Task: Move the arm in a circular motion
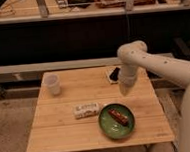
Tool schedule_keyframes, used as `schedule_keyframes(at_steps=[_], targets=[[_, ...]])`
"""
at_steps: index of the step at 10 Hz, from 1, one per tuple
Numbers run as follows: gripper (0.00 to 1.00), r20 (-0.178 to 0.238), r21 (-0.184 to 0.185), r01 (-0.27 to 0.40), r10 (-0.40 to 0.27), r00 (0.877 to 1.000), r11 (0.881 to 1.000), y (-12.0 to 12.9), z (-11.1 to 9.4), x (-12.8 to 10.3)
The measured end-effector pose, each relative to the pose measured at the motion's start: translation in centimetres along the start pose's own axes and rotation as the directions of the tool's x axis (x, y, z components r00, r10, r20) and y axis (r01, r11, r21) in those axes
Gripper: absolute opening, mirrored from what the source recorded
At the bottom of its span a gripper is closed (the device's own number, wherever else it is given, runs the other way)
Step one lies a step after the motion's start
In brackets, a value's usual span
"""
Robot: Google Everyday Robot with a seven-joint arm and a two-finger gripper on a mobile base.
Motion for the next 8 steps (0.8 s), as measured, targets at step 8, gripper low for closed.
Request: schedule_keyframes(at_steps=[8], targets=[[0.00,0.078,0.169,0.599,-0.617,0.783,0.783,-17.6,-2.2,-25.6]])
